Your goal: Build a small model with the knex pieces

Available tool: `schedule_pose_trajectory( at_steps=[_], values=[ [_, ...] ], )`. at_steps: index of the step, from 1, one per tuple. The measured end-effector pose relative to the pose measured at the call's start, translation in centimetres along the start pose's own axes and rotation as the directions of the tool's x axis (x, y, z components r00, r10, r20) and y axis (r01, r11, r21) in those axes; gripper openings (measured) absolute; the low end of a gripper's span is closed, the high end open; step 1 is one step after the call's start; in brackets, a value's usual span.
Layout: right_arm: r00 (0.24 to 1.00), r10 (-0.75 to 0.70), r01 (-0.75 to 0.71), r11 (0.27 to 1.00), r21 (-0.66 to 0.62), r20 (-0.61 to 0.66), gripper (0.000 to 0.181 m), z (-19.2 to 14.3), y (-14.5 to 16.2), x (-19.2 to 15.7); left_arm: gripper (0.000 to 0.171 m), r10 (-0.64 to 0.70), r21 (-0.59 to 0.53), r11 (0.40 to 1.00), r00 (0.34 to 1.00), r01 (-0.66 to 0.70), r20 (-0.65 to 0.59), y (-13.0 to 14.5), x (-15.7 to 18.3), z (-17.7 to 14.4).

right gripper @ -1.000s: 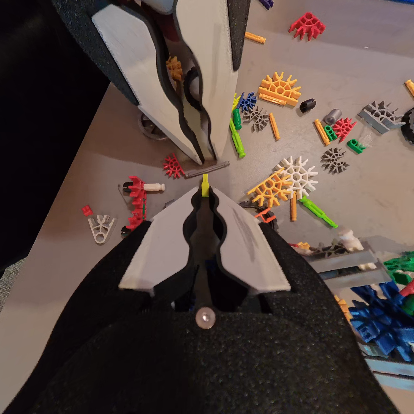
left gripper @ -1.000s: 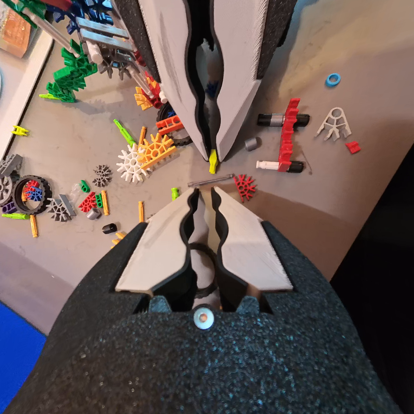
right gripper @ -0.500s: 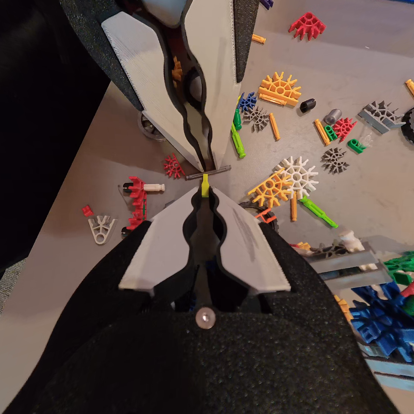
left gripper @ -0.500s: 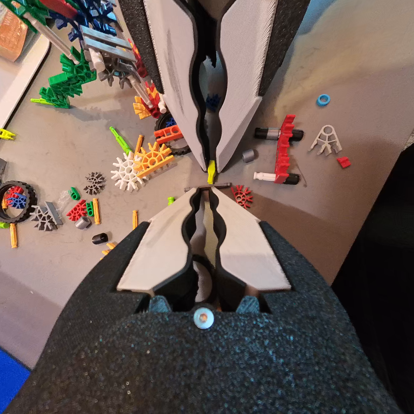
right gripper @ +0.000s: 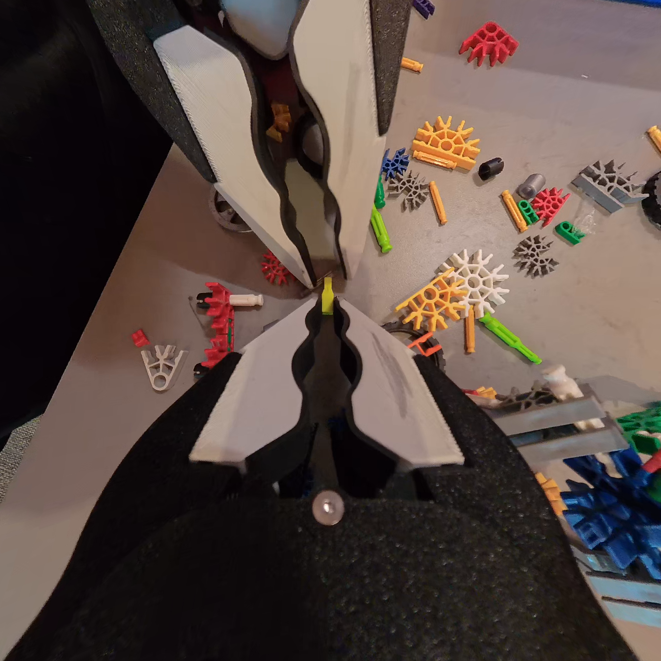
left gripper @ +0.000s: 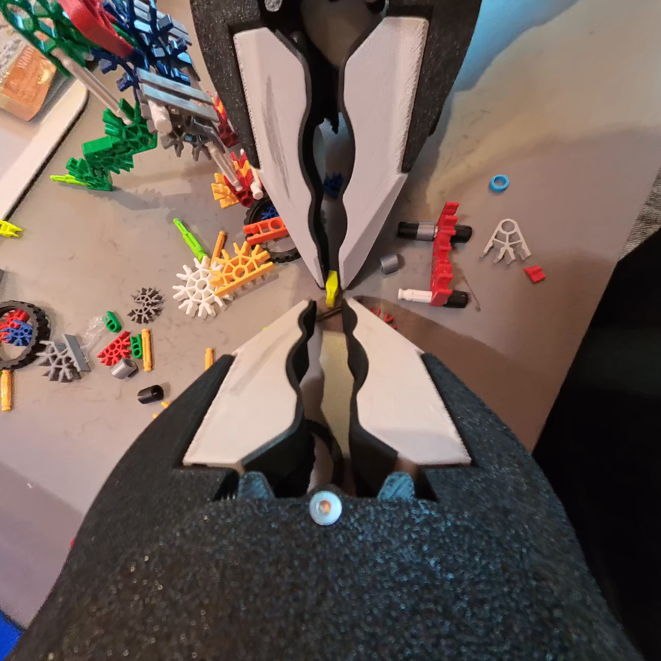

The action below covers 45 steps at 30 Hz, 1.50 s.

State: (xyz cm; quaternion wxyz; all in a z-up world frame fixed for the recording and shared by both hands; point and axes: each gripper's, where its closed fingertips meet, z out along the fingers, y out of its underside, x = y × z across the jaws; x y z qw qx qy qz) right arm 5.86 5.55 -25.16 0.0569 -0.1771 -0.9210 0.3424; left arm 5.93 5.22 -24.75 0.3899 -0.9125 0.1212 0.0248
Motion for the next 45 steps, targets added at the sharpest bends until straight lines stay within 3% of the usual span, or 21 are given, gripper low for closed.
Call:
schedule_pose_trajectory(
  at_steps=[17, 45],
  values=[
    [1.0, -0.001, 0.001, 1.0, 0.004, -0.002, 0.005, 0.0, 0.0, 0.0, 0.027, -0.061, -0.122, 0.99, 0.995, 0.071, 0.084, 1.5, -0.6, -1.2],
    [1.0, -0.014, 0.014, 1.0, -0.009, -0.028, 0.005, -0.4, 0.4, 0.4, 0.029, -0.023, -0.078, 0.997, 0.999, 0.026, 0.045, 0.1, -0.1, 0.2]
  ],
)
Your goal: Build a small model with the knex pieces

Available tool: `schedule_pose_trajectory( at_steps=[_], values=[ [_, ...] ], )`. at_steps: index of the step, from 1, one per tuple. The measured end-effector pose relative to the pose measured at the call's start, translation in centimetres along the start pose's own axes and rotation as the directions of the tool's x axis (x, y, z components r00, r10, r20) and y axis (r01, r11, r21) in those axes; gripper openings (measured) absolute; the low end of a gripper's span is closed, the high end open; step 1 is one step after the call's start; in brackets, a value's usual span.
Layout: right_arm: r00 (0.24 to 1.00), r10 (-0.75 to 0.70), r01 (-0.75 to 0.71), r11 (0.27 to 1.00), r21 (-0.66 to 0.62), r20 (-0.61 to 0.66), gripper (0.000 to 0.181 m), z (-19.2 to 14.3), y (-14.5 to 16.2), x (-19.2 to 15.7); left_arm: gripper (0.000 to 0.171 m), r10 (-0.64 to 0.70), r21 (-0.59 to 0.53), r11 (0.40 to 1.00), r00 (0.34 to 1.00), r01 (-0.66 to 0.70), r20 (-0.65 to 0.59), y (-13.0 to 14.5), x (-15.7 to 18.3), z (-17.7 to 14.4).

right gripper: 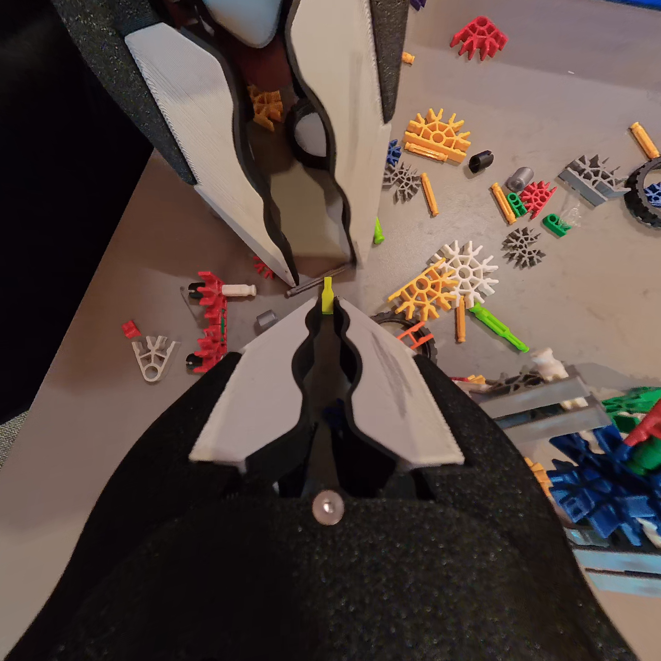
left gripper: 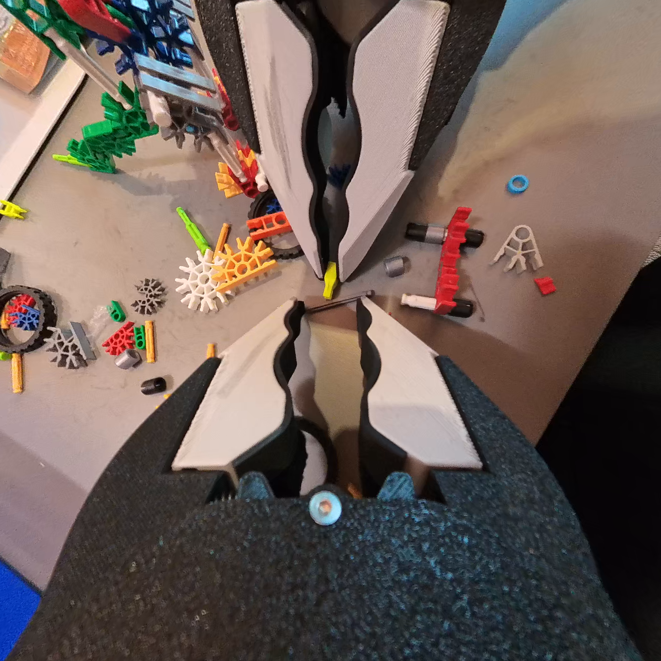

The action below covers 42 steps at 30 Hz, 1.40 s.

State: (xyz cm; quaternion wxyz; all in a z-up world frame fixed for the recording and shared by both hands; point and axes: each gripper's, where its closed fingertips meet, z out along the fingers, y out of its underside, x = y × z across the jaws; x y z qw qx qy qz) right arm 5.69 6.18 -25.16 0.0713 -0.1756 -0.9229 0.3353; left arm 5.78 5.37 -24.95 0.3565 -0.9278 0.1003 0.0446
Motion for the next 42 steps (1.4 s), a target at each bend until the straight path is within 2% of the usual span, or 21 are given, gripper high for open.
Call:
schedule_pose_trajectory(
  at_steps=[6, 10, 15, 27, 42],
  values=[
    [1.0, -0.002, 0.002, 1.0, -0.007, -0.005, 0.005, -0.1, 0.1, 0.0, 0.031, 0.027, -0.005, 1.0, 1.0, -0.027, 0.005, -0.1, -1.0, 0.3],
    [1.0, -0.004, 0.004, 1.0, -0.009, -0.009, 0.005, -0.2, 0.2, 0.1, 0.031, 0.068, -0.058, 0.996, 0.996, -0.066, 0.05, 0.7, -1.8, -0.5],
    [1.0, -0.004, 0.004, 1.0, -0.01, -0.012, 0.005, -0.2, 0.3, 0.2, 0.026, 0.037, -0.077, 0.996, 0.999, -0.034, 0.035, 1.4, -1.2, -1.0],
    [1.0, -0.011, 0.011, 1.0, -0.004, -0.019, 0.005, -0.2, 0.2, 0.1, 0.032, 0.035, -0.096, 0.995, 0.998, -0.029, 0.06, 1.5, -1.3, -1.5],
    [1.0, -0.01, 0.01, 1.0, 0.004, -0.023, 0.005, -0.2, 0.2, 0.2, 0.032, 0.072, -0.056, 0.996, 0.996, -0.069, 0.058, 0.9, -1.1, -1.3]
  ],
)
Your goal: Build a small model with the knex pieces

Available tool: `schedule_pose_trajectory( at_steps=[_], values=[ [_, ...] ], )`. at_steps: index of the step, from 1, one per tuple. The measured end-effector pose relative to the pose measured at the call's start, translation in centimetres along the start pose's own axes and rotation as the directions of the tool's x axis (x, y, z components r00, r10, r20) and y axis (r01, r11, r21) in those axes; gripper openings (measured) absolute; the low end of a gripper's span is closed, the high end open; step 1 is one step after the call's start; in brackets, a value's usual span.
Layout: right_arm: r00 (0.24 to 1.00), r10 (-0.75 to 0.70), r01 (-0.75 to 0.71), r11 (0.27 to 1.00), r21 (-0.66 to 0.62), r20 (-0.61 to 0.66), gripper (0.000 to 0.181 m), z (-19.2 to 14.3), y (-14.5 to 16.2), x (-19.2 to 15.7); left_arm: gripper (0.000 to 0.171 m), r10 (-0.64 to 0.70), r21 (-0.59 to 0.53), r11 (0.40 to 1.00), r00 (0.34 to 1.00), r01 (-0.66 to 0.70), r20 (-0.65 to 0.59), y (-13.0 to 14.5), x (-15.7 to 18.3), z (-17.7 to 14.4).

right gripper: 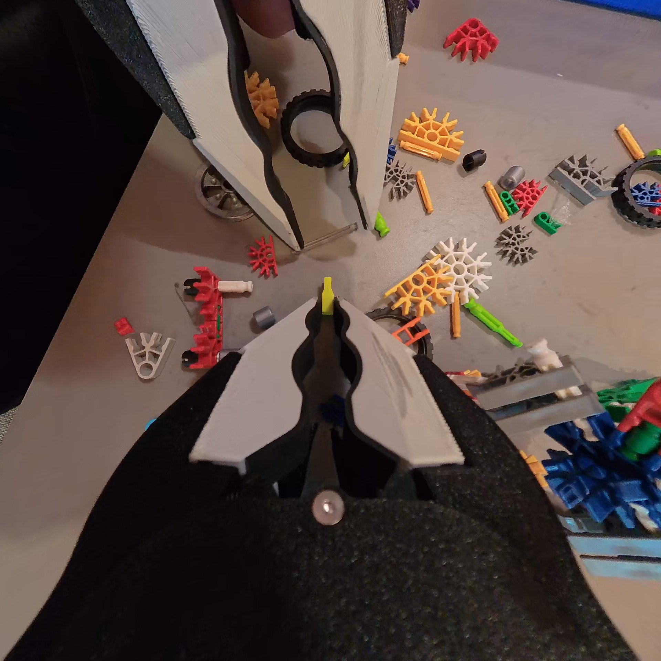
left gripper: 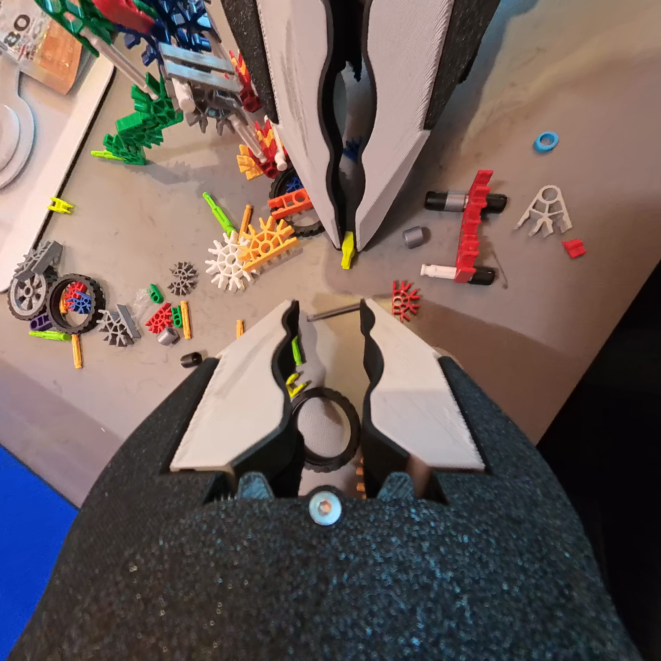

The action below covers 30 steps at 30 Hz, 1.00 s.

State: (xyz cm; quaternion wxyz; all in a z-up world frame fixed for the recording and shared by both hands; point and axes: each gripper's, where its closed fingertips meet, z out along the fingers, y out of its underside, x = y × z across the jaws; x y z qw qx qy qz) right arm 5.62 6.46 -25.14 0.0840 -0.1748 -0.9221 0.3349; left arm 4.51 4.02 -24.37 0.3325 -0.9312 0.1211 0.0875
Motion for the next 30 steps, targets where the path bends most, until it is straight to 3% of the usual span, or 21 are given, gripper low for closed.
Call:
schedule_pose_trajectory(
  at_steps=[13, 30],
  values=[
    [1.0, 0.003, -0.003, 1.0, 0.005, -0.002, 0.005, 0.0, 0.0, 0.1, 0.032, 0.081, 0.02, 0.997, 0.996, -0.08, -0.032, -1.0, 0.9, 0.8],
    [1.0, 0.017, -0.017, 1.0, 0.018, 0.004, 0.005, 0.0, 0.0, 0.1, 0.035, -0.029, -0.028, 0.999, 0.999, 0.028, -0.031, 0.8, 0.1, -0.1]
  ],
)
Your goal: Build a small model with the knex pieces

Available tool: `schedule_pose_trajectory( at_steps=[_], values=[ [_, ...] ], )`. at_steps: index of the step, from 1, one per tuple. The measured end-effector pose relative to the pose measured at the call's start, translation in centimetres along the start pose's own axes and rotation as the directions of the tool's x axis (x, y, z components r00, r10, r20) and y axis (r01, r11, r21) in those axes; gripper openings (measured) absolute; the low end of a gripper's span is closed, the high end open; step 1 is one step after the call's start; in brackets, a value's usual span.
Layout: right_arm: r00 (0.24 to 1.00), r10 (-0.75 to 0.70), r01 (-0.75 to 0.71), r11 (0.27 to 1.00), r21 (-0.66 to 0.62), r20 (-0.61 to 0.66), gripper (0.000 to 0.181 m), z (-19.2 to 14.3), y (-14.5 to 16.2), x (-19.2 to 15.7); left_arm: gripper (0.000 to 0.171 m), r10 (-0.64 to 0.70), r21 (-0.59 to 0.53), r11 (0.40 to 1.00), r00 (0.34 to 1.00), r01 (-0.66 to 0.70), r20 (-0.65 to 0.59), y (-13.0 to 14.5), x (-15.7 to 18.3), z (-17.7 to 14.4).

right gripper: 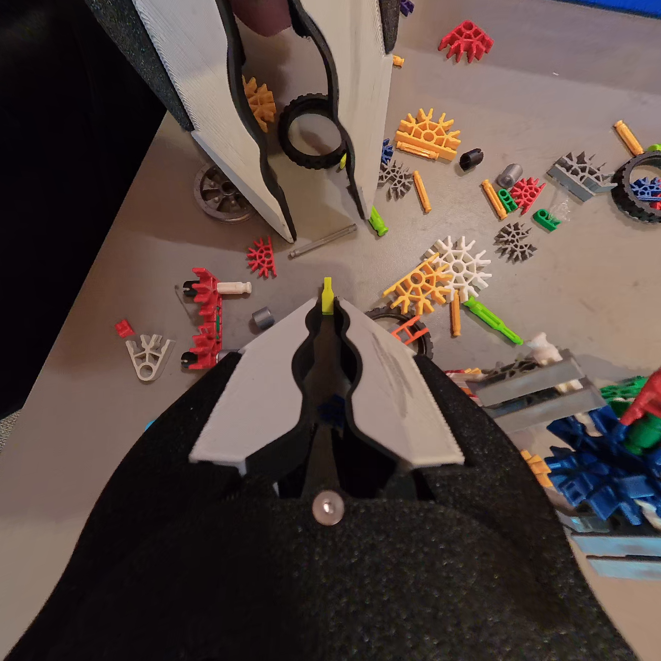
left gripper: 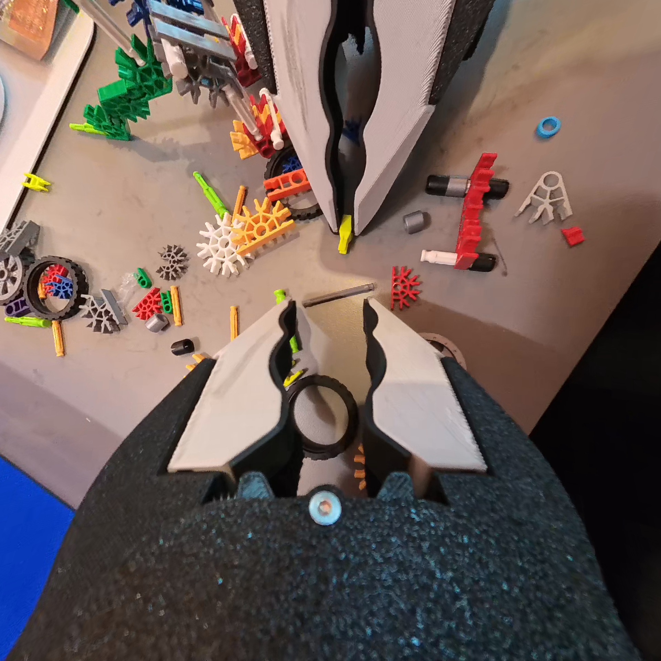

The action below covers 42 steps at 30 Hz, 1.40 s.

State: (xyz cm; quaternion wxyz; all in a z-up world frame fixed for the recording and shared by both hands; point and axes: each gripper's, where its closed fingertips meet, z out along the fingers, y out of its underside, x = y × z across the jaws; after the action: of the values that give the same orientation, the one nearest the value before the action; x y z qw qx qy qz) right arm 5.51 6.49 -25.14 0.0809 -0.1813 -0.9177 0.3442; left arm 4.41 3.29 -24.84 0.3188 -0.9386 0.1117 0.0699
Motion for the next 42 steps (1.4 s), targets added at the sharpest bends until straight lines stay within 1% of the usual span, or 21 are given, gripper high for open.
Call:
schedule_pose_trajectory(
  at_steps=[3, 7, 16, 28, 33, 36, 38, 42],
  values=[
    [1.0, 0.005, -0.005, 1.0, 0.003, 0.003, 0.005, 0.0, 0.01, 0.0, 0.036, -0.022, 0.0, 1.0, 1.0, 0.022, -0.013, 0.05, 0.13, -0.03],
    [1.0, 0.024, -0.024, 0.999, 0.022, 0.015, 0.006, -0.1, 0.12, 0.05, 0.036, -0.09, 0.006, 0.996, 0.995, 0.091, -0.031, -0.02, 0.36, 0.12],
    [1.0, 0.024, -0.024, 0.999, 0.022, 0.02, 0.005, -0.08, 0.1, 0.04, 0.037, -0.137, 0.016, 0.99, 0.99, 0.138, -0.018, -0.15, 0.37, 0.24],
    [1.0, 0.021, -0.021, 1.0, 0.023, 0.019, 0.005, -0.05, 0.05, 0.01, 0.032, -0.198, 0.03, 0.979, 0.979, 0.2, -0.051, -0.4, 0.34, 0.61],
    [0.999, 0.023, -0.024, 0.999, 0.025, 0.022, 0.005, -0.05, 0.06, 0.01, 0.029, -0.152, 0.035, 0.988, 0.987, 0.153, -0.047, -0.54, 0.5, 0.6],
    [0.999, 0.024, -0.025, 0.999, 0.027, 0.022, 0.005, -0.05, 0.05, 0.01, 0.036, -0.116, 0.037, 0.992, 0.992, 0.118, -0.047, -0.49, 0.48, 0.47],
    [0.999, 0.026, -0.026, 0.999, 0.028, 0.023, 0.005, -0.06, 0.06, 0.01, 0.039, -0.106, 0.042, 0.993, 0.992, 0.109, -0.068, -0.4, 0.63, 0.36],
    [0.999, 0.027, -0.028, 0.999, 0.027, 0.023, 0.005, -0.11, 0.12, 0.0, 0.038, -0.081, 0.046, 0.995, 0.994, 0.085, -0.075, -0.13, 0.03, -0.26]
  ],
)
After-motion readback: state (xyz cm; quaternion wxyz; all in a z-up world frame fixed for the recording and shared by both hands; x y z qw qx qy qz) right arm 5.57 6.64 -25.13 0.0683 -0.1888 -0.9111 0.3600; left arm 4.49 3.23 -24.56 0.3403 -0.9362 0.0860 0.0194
